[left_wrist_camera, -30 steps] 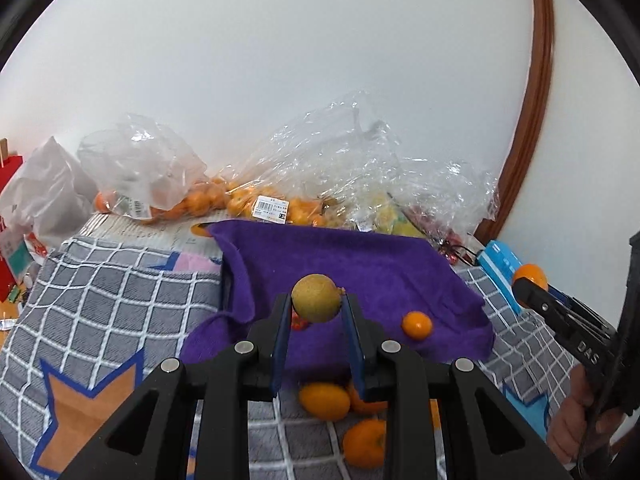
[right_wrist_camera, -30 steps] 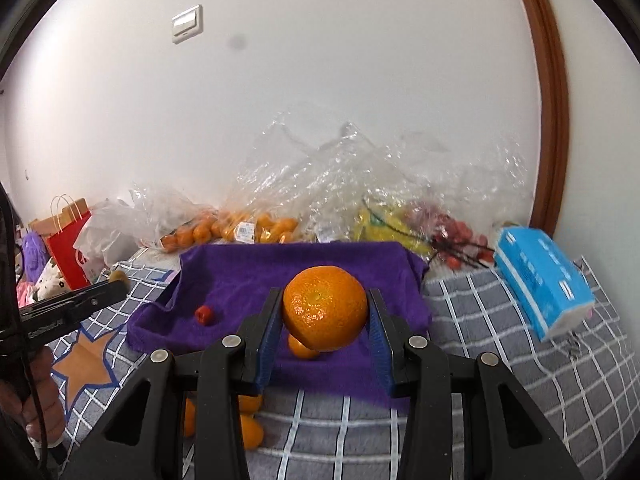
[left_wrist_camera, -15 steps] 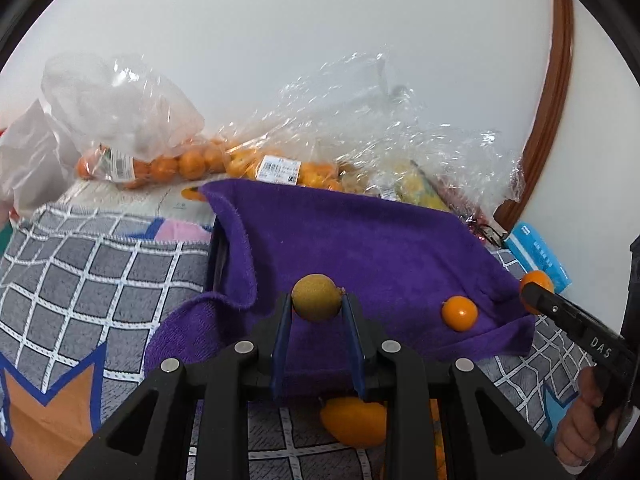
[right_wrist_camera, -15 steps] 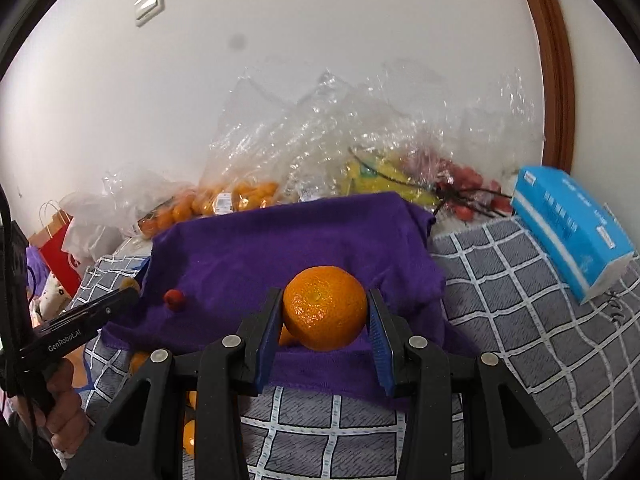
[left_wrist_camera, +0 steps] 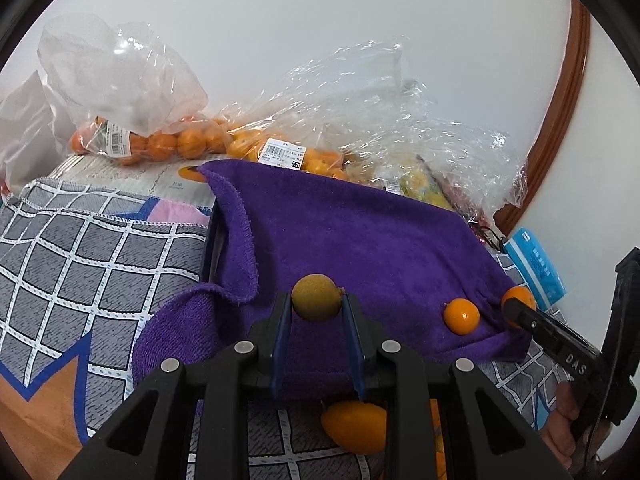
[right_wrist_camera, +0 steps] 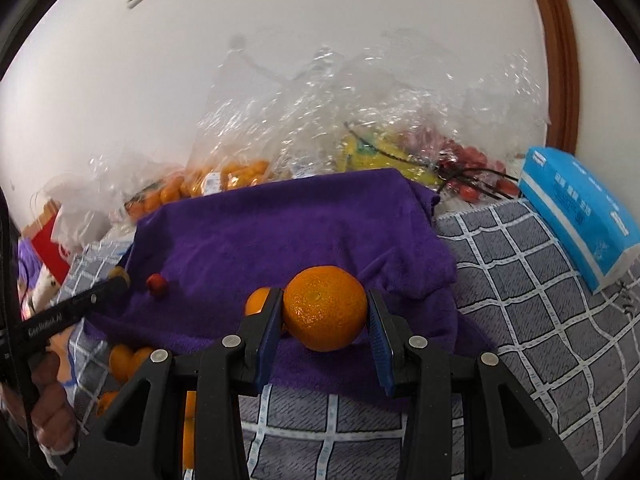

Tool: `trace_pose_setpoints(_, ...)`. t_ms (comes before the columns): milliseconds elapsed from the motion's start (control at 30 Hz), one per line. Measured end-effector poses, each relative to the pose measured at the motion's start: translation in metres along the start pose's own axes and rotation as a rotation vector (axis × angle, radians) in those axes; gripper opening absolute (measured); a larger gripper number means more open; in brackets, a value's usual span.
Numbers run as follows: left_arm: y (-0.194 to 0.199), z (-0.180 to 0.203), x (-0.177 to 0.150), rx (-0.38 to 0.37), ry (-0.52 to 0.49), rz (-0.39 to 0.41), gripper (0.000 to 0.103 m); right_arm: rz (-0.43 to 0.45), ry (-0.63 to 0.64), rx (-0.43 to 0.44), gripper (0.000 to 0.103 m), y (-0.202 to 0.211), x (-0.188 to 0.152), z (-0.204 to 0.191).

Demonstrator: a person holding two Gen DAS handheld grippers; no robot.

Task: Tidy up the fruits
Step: 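Open the left tool over the towel while the right tool releases the large orange, then withdraw both open tools from the towel back toward the fruit row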

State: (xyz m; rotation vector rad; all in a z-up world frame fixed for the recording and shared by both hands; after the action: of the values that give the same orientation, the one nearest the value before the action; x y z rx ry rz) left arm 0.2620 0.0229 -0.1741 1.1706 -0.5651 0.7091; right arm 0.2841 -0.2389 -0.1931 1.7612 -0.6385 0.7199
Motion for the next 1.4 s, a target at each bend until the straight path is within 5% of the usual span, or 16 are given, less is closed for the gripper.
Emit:
trace_pose_setpoints(700, -0.008, 0.001, -0.004, 0.001, -0.012, -0.046, 0.025, -0.059, 0.027, -0.050, 0.041, -0.015, -0.006, -0.002)
trace_pose_setpoints(900, -0.004, 0.005, -0.003, 0.009, -0.036, -0.032, 0.033, -0.041, 0.030, -0.042, 0.057, -0.011, -0.004, -0.003)
trace_pose_setpoints(1400, 0.004, 0.011, -0.001, 0.025, -0.079, 0.013, 0.037, 0.050, 0.076, -0.051, 0.061, 0.017, -0.007, -0.016)
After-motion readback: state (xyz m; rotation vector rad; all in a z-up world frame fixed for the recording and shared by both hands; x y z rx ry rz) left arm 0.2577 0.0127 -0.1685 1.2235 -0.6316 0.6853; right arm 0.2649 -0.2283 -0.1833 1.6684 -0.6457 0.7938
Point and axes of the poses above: each gripper's, at about its wrist camera, not at the fingertips, and y roughly against the way its jaws point, z to its right, x to its top, the point moved 6 cm from there along -y, roughly the way its jaws point, and after that the axes turned 2 degrees about -z, right-handed, at the moved point
